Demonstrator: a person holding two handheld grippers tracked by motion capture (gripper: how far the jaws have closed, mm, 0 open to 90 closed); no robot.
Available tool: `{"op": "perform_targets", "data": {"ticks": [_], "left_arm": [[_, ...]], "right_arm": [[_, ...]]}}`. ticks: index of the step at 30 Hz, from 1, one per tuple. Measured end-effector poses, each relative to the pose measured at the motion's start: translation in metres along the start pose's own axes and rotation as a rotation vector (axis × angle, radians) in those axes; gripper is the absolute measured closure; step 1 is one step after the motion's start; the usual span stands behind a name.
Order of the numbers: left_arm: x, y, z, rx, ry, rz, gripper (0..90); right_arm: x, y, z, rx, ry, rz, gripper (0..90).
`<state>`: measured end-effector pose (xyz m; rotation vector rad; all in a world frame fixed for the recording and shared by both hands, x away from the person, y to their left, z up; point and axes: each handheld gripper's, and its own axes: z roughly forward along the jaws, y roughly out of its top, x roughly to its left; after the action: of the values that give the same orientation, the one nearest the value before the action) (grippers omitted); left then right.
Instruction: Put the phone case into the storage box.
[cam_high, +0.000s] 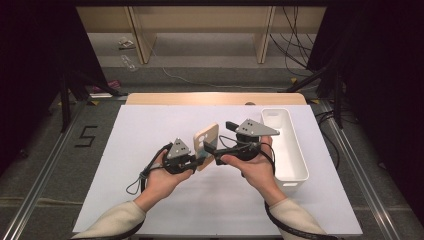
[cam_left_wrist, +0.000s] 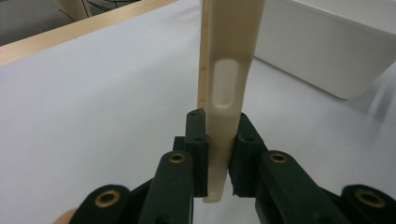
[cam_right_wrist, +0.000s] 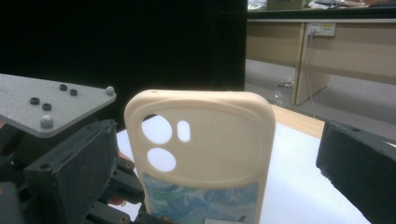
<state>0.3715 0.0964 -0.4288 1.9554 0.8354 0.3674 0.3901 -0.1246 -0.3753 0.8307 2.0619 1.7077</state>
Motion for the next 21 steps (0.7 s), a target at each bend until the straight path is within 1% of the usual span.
{"op": "perform_targets", "data": {"ticks": [12, 17, 21], "left_arm": [[-0.007, 0.003, 0.006, 0.004, -0.008, 0.015, 79.3], [-0.015, 0.005, 0.01, 0.004, -0.019, 0.023, 79.3], [-0.017, 0.006, 0.012, 0.011, -0.023, 0.028, 79.3]], "right_arm": [[0.0, -0.003, 0.003, 0.01, -0.012, 0.011, 0.1], [0.001, -0.005, 0.005, 0.017, -0.019, 0.011, 0.1], [0.003, -0.006, 0.006, 0.019, -0.023, 0.01, 0.1]]}}
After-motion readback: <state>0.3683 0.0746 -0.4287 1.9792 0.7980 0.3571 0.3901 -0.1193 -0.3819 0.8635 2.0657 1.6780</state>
